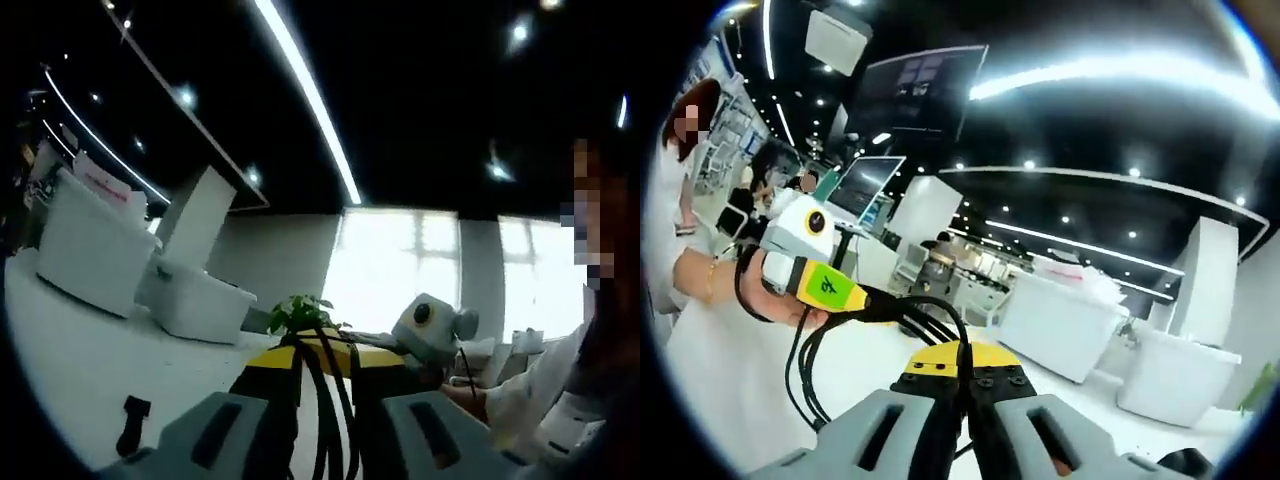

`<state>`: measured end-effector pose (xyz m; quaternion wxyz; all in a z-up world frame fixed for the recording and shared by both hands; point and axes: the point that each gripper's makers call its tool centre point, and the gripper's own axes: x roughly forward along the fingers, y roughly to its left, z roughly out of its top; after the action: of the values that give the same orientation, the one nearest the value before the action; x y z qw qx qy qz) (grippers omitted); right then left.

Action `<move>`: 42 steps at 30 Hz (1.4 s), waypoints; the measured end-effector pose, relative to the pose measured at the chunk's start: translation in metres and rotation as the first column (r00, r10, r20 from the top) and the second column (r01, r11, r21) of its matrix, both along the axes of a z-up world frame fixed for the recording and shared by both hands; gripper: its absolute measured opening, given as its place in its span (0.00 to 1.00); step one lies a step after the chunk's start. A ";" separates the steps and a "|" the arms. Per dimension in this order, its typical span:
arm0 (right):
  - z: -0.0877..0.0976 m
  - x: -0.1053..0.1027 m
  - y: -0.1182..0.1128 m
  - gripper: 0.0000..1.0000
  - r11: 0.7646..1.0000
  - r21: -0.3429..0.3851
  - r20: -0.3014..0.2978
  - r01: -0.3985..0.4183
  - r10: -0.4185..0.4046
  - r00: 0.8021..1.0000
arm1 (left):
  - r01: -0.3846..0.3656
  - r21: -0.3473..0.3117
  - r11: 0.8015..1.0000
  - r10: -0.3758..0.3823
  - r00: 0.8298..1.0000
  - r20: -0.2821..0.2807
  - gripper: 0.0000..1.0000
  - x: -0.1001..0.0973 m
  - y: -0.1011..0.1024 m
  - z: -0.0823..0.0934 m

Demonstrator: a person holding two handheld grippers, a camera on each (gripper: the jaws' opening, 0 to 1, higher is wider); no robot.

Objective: Coil the Type-C to USB data cable on the desktop and secure it with Velcro straps.

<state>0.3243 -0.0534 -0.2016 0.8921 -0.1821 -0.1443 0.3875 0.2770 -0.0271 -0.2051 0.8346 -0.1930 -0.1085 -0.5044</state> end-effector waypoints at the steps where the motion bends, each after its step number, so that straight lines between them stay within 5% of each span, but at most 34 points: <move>1: 0.003 -0.007 0.004 0.00 0.999 0.025 -0.005 -0.040 0.040 0.999 | -0.039 0.029 0.999 0.038 0.999 0.021 0.20 0.004 0.004 -0.001; 6: 0.007 -0.017 0.004 0.00 0.998 0.013 0.022 -0.058 0.058 0.998 | -0.195 0.151 0.969 0.177 0.976 0.125 0.14 0.016 0.018 -0.003; 9: 0.005 -0.020 0.004 0.01 0.998 0.002 0.024 -0.065 0.065 0.998 | -0.207 0.180 0.962 0.177 0.969 0.173 0.07 0.011 0.016 -0.001; 11: 0.003 -0.019 0.003 0.02 0.997 0.004 0.028 -0.082 0.082 0.996 | -0.269 0.233 0.935 0.212 0.947 0.240 0.07 0.012 0.017 0.000; 15: 0.003 -0.019 -0.009 0.13 0.993 0.075 -0.007 -0.089 0.090 0.996 | -0.336 0.253 0.907 0.268 0.925 0.269 0.07 0.013 0.019 0.004; 18: -0.003 -0.021 -0.008 0.23 0.993 0.065 -0.012 -0.096 0.097 0.995 | -0.328 0.247 0.912 0.266 0.930 0.251 0.07 0.016 0.021 0.007; 23: -0.016 0.001 -0.002 0.28 0.994 -0.083 0.140 0.076 -0.064 0.988 | -0.287 0.226 0.931 0.241 0.947 0.210 0.07 0.012 0.011 0.012; 27: -0.030 0.016 0.004 0.22 0.988 -0.103 0.098 0.111 -0.101 0.990 | -0.267 0.230 0.936 0.216 0.951 0.221 0.07 0.004 0.000 0.011; 28: -0.031 0.022 -0.001 0.11 0.974 -0.153 0.143 0.165 -0.143 0.979 | -0.282 0.257 0.925 0.220 0.944 0.245 0.07 0.004 -0.001 0.009; 31: -0.023 0.023 -0.005 0.07 0.974 -0.153 0.155 0.167 -0.144 0.977 | -0.336 0.288 0.897 0.246 0.920 0.307 0.07 0.007 0.002 0.008; 36: -0.015 0.026 -0.013 0.05 0.954 -0.223 0.182 0.198 -0.159 0.970 | -0.447 0.343 0.826 0.281 0.855 0.437 0.12 0.015 0.002 0.005; 37: -0.015 0.026 -0.014 0.05 0.945 -0.250 0.200 0.209 -0.160 0.967 | -0.475 0.366 0.800 0.283 0.837 0.468 0.14 0.016 0.001 0.003; 40: -0.014 0.022 -0.011 0.05 0.934 -0.292 0.218 0.204 -0.142 0.965 | -0.589 0.456 0.667 0.268 0.761 0.590 0.16 0.023 -0.004 -0.005; 42: -0.015 0.016 -0.005 0.05 0.931 -0.325 0.207 0.166 -0.101 0.973 | -0.607 0.477 0.635 0.245 0.745 0.621 0.16 0.025 -0.010 -0.007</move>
<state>0.3403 -0.0587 -0.2165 0.8540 -0.3784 -0.1455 0.3261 0.3018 -0.0371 -0.2123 0.8864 0.2816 -0.1816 -0.3195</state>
